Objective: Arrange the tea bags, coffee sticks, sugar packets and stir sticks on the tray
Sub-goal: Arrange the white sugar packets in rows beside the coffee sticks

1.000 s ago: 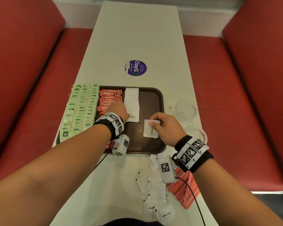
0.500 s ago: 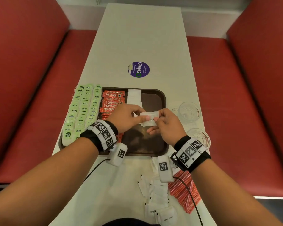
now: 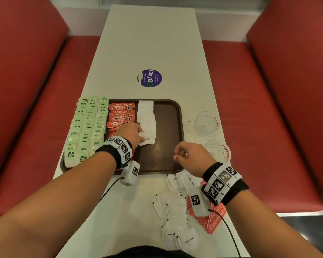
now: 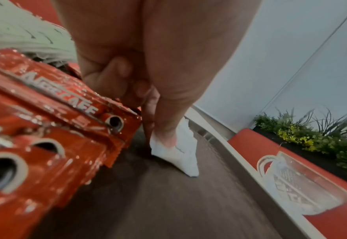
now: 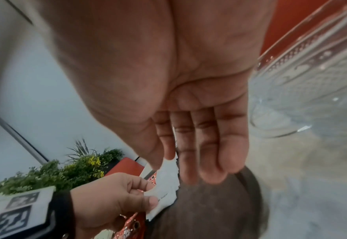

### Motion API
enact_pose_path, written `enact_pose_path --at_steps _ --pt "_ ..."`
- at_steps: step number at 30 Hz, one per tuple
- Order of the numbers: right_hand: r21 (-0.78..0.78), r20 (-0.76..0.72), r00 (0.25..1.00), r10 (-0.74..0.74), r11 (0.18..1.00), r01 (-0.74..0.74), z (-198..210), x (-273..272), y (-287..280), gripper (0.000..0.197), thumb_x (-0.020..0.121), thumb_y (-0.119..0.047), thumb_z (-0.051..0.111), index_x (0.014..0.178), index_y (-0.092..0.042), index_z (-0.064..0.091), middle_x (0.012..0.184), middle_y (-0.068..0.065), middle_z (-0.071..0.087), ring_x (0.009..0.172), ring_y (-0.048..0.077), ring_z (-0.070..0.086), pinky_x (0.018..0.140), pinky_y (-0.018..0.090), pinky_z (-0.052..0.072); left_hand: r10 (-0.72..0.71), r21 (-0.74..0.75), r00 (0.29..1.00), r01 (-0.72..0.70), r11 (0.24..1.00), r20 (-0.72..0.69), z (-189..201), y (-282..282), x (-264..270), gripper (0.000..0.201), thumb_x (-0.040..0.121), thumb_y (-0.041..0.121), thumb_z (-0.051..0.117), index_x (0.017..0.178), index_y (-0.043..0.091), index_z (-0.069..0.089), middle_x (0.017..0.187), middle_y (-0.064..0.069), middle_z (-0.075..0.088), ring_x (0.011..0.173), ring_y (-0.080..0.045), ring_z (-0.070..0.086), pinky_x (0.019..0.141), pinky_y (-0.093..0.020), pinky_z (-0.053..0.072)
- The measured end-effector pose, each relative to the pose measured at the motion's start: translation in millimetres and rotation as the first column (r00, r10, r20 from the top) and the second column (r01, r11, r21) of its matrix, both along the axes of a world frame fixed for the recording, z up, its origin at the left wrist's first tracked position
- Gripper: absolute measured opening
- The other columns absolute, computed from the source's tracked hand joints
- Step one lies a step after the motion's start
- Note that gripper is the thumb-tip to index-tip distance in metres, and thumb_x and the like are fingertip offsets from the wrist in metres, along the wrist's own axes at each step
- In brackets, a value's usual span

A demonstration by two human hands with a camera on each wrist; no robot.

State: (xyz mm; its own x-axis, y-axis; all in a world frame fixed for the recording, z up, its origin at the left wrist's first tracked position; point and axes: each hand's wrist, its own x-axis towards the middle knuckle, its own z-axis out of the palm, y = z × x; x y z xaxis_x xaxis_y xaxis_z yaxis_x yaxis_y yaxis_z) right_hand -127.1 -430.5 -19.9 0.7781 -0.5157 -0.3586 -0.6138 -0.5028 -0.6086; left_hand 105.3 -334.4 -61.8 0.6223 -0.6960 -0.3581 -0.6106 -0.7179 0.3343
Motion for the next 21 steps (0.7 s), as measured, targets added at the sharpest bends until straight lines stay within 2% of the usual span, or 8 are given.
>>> enact_pose_path --at_steps 5,7,10,14,16,18,21 --pt "-0.035 -0.091 0.995 0.051 0.998 -0.054 -1.4 -20.9 7.0 0.010 0.093 -0.027 0.064 0.102 -0.022 0.064 0.095 -0.007 0.067 0.071 0.002 0.055 0.061 0.015 0.039 0.036 0.016 0.999 -0.036 0.999 0.015 4.9 -8.0 -2.6 0.039 0.084 0.034 0.078 0.115 0.020 0.059 0.114 -0.003 0.062 0.103 -0.023 0.060 0.083 -0.033 0.049" --pt "-0.037 -0.138 0.989 0.060 0.997 -0.066 -3.9 -28.2 9.7 0.012 0.093 -0.025 0.065 0.104 -0.020 0.064 0.093 -0.005 0.067 0.074 0.007 0.057 0.064 0.017 0.040 0.034 0.047 0.999 -0.036 0.998 0.028 7.9 -9.7 -4.8 0.044 0.084 0.035 0.077 0.119 0.017 0.058 0.115 -0.006 0.062 0.105 -0.025 0.060 0.085 -0.035 0.050" --pt "-0.092 -0.242 0.968 0.071 0.991 -0.096 -7.9 -38.7 13.0 0.026 0.091 -0.029 0.067 0.115 -0.021 0.062 0.095 -0.003 0.068 0.089 0.016 0.063 0.076 0.024 0.046 0.024 0.061 0.997 -0.028 0.998 0.074 12.4 -6.6 -9.8 0.046 0.085 0.036 0.075 0.120 0.013 0.056 0.117 -0.008 0.062 0.106 -0.028 0.060 0.087 -0.038 0.051" --pt "-0.167 -0.369 0.923 0.108 0.969 -0.181 -9.1 -50.2 18.5 0.038 0.092 -0.033 0.063 0.126 -0.019 0.053 0.106 0.004 0.064 0.093 0.023 0.062 0.076 0.031 0.051 -0.016 -0.070 0.993 0.024 0.997 0.116 21.7 3.1 -32.9 0.037 0.088 0.041 0.070 0.115 0.019 0.059 0.119 -0.004 0.055 0.105 -0.024 0.058 0.089 -0.037 0.049" --pt "-0.199 -0.386 0.918 0.095 0.963 -0.183 -11.1 -53.0 20.2 0.042 0.092 -0.035 0.062 0.128 -0.017 0.050 0.104 0.004 0.063 0.091 0.023 0.062 0.076 0.034 0.053 -0.101 -0.125 0.987 0.116 0.985 0.123 28.8 7.5 -56.2 0.027 0.089 0.046 0.066 0.106 0.026 0.062 0.110 0.003 0.053 0.097 -0.018 0.058 0.087 -0.035 0.051" --pt "-0.223 -0.397 0.914 0.077 0.958 -0.178 -14.2 -53.9 21.8 0.045 0.091 -0.042 0.063 0.125 -0.017 0.049 0.098 0.002 0.060 0.085 0.022 0.059 0.071 0.033 0.051 -0.228 -0.119 0.969 0.238 0.964 0.097 33.4 12.4 -82.7 0.019 0.089 0.049 0.064 0.097 0.032 0.063 0.102 0.010 0.052 0.091 -0.012 0.057 0.084 -0.032 0.051" --pt "-0.263 -0.428 0.900 0.084 0.941 -0.213 -19.6 -54.4 24.5 0.050 0.086 -0.054 0.065 0.115 -0.018 0.048 0.091 -0.001 0.055 0.080 0.022 0.056 0.068 0.033 0.048 -0.411 -0.052 0.910 0.413 0.909 0.054 32.8 17.4 -118.6 0.021 0.088 0.052 0.066 0.097 0.033 0.065 0.101 0.011 0.051 0.093 -0.011 0.056 0.081 -0.029 0.048"
